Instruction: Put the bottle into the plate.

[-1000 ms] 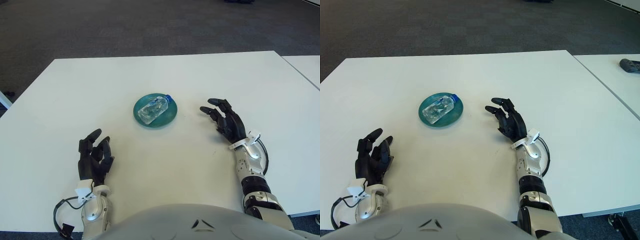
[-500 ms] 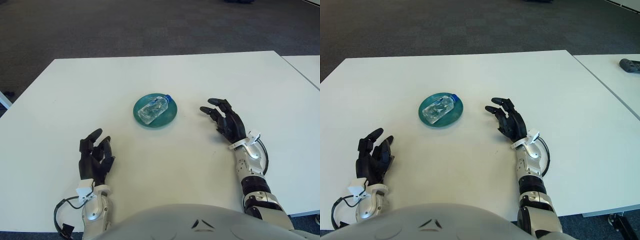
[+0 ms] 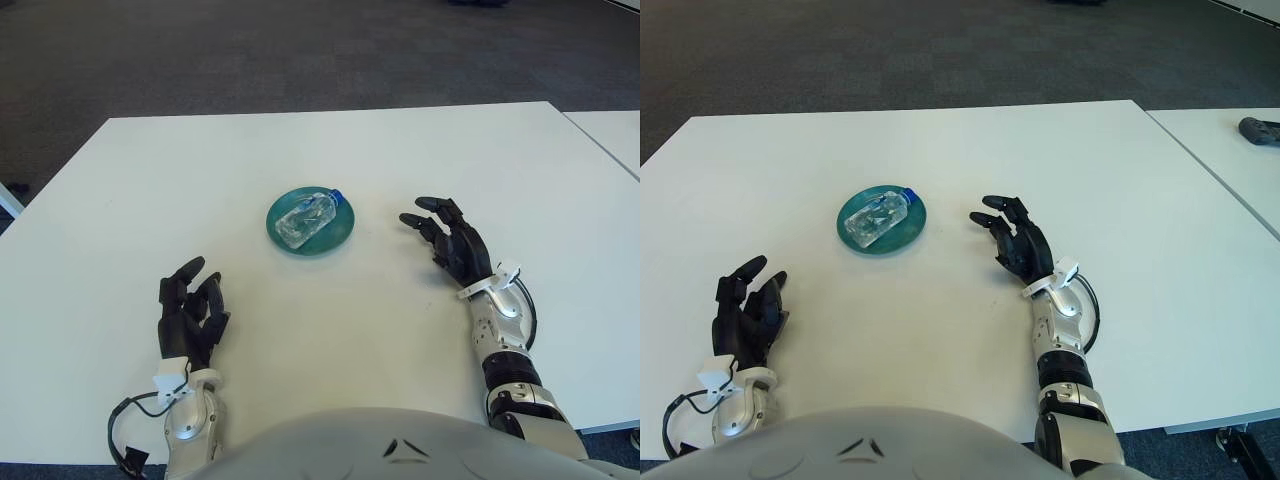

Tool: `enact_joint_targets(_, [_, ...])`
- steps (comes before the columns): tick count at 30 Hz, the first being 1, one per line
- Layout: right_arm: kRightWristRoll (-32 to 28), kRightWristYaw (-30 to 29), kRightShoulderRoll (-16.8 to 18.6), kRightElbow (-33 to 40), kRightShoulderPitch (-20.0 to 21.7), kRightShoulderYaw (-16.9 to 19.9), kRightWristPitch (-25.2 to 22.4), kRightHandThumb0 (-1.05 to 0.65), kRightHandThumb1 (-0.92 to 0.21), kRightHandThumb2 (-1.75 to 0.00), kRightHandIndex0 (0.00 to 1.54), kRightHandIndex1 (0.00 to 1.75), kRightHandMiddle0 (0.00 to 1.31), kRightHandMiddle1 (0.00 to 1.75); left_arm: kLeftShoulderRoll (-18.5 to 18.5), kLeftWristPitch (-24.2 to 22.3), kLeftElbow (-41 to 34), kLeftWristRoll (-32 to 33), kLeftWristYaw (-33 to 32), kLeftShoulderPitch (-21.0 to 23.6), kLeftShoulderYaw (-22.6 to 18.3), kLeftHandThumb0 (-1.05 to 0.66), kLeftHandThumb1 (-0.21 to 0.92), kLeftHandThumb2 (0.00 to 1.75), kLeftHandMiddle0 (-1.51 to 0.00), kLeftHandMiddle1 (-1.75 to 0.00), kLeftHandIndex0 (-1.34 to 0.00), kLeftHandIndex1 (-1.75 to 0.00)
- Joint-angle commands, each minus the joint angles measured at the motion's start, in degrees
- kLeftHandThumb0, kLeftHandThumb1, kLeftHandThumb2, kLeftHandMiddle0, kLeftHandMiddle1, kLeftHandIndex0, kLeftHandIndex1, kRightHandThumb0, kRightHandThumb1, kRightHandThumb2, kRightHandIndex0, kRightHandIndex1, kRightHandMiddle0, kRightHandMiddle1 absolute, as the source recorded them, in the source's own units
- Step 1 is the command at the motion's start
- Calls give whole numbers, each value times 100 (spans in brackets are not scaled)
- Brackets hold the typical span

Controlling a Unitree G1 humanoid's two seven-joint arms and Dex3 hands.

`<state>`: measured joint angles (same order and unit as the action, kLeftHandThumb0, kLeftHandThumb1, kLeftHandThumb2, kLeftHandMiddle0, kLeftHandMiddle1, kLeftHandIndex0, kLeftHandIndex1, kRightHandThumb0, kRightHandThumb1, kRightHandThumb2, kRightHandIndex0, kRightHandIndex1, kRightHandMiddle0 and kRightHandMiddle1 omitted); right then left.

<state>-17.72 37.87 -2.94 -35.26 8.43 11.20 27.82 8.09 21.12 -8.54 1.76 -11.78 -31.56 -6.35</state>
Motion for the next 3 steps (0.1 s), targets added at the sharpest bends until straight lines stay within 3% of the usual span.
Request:
enact_joint_targets(1, [-151,15,312,-416,-388,-5,20,-65,-75,-71,42,80,11,108,110,60,23,-15,-34,93,8,-63,92,53,-47,-64,-22,-101])
enact_joint_targets(3, [-149,13,316,-420,-387,-3,34,-65,-75,-72,42,81,10,108,110,64,25,-19,-36,91,11,-64,92,53,-47,-64,-22,-101])
